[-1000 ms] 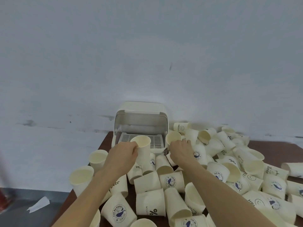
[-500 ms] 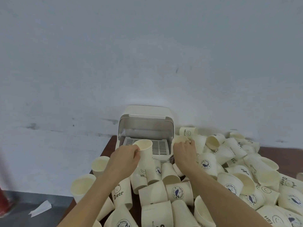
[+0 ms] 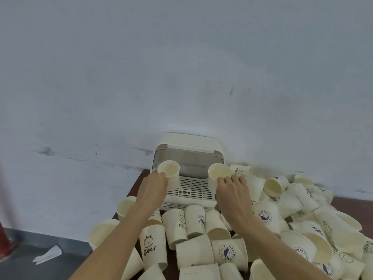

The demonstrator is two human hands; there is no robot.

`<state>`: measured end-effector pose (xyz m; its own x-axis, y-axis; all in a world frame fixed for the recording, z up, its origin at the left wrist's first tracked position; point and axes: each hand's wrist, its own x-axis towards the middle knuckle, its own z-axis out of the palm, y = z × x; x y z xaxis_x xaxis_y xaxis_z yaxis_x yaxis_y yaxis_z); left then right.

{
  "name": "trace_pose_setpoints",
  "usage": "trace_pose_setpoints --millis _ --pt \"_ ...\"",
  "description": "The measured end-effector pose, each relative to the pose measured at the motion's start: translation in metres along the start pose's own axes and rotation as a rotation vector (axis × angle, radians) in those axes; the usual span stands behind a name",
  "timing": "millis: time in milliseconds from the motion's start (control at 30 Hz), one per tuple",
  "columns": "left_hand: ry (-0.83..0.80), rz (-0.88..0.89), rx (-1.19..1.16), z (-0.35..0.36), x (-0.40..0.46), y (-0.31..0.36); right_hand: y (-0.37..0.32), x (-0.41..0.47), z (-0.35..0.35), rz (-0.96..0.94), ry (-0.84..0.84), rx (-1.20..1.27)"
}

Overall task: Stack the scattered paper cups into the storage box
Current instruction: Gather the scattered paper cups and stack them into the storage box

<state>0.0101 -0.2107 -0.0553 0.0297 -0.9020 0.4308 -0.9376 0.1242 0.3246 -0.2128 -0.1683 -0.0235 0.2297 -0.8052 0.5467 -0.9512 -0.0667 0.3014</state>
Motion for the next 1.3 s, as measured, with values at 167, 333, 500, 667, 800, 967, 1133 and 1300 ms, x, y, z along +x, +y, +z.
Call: trace_pose_setpoints --millis 167,333,500,667,800,967,1133,1300 --pt "-0.074 0.012 0.182 0.018 -0.003 -0.007 -0.012 0.0 0.002 -0.02 0.057 0.075" --pt "-0.117 0.027 0.265 0.029 -0.005 -0.014 -0.026 0.003 0.009 -0.025 0.057 0.104" --pt "-0.124 0.028 0.299 0.032 -0.008 -0.015 -0.043 0.008 0.017 0.014 -0.015 0.155" --pt "-0.105 0.028 0.286 0.032 -0.01 -0.017 -0.061 0.017 0.028 0.022 -0.11 0.218" --pt "-0.116 0.038 0.281 0.03 -0.012 -0.016 -0.07 0.02 0.041 0.032 -0.218 0.26" --pt "-0.148 0.038 0.275 0.03 -0.012 -0.015 -0.073 0.022 0.044 0.042 -0.308 0.312" --pt "-0.181 0.053 0.267 0.029 -0.009 -0.015 -0.071 0.021 0.043 0.01 -0.323 0.33" --pt "-0.211 0.051 0.245 0.029 -0.005 -0.017 -0.072 0.02 0.044 0.004 -0.296 0.353"
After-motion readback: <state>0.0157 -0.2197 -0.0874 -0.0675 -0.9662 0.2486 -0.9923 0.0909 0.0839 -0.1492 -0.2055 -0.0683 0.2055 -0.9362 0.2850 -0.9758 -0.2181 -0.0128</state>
